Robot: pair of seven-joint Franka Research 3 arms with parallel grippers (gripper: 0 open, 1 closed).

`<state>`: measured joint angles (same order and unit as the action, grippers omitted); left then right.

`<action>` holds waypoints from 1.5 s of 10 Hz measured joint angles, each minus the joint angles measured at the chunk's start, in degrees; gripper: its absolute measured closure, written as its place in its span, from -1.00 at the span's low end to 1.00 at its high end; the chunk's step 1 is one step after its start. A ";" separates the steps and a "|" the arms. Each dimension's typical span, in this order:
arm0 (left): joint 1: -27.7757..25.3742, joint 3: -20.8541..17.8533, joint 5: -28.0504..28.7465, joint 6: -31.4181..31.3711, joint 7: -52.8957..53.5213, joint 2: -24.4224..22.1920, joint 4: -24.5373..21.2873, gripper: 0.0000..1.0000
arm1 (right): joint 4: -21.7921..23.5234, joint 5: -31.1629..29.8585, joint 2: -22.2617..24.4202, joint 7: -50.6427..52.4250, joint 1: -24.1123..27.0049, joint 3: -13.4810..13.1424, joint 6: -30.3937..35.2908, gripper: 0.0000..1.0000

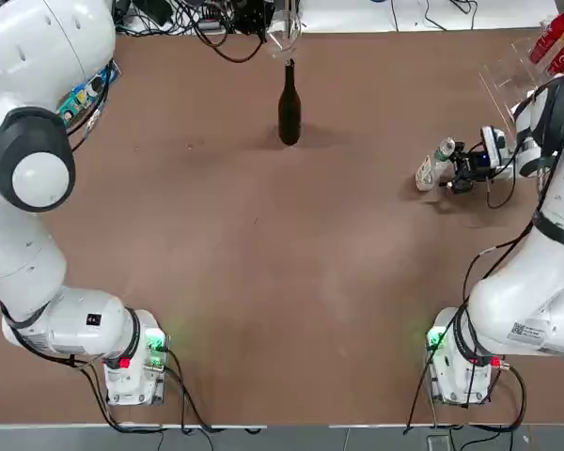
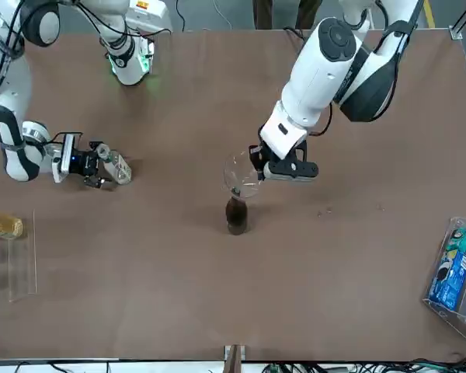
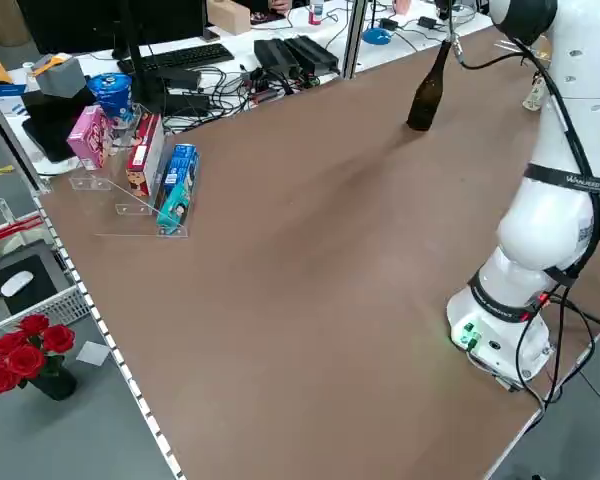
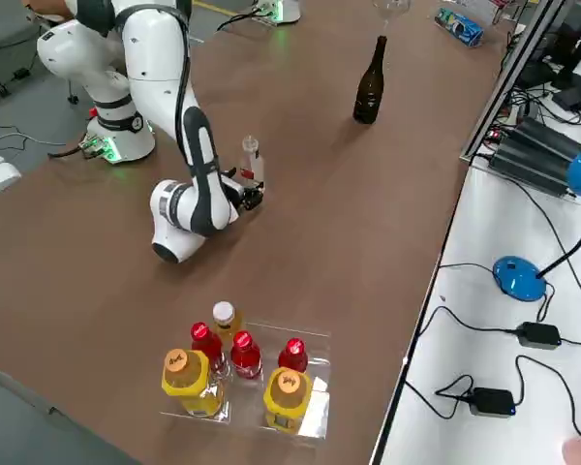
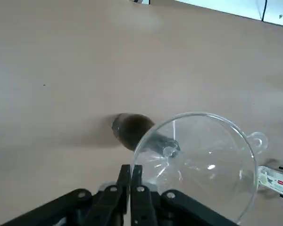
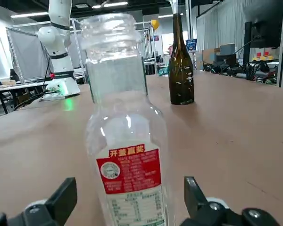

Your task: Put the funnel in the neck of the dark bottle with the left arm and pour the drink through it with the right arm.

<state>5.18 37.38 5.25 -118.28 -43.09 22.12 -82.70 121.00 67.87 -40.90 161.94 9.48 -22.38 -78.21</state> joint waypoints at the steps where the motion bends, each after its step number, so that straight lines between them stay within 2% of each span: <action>1: 0.04 0.02 0.00 -0.09 0.00 0.13 0.06 0.92 | 0.00 0.06 -0.07 0.01 -0.01 0.62 0.02 -1.00; 7: 0.26 0.05 0.02 -1.38 0.00 1.14 0.07 0.90 | -0.01 0.18 -0.11 0.13 -0.24 2.42 0.51 -0.95; 9: 0.26 0.06 0.02 -1.50 0.00 1.16 0.10 0.37 | -0.01 0.22 -0.11 0.15 -0.43 3.31 0.55 -0.89; 11: 0.28 0.15 0.02 -1.69 0.00 1.14 0.51 -0.29 | -0.07 0.30 -0.11 0.19 -0.61 3.40 0.55 -0.74; 13: 0.01 0.04 0.02 -1.63 0.52 0.78 1.32 -0.85 | -0.19 0.39 -0.11 0.20 -0.61 3.39 0.54 -0.68; 14: -0.50 -0.26 0.03 -0.86 3.62 0.43 1.43 -0.98 | -0.28 0.42 -0.11 0.20 -0.61 3.38 0.54 -0.66; 15: -0.84 -1.42 -0.61 2.14 9.05 -0.04 1.58 -0.98 | -0.37 0.45 -0.12 0.20 -0.61 3.36 0.54 -0.61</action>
<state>4.34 35.96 4.64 -116.14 -34.03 22.08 -81.12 120.63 68.32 -41.01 162.14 8.86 -19.02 -77.67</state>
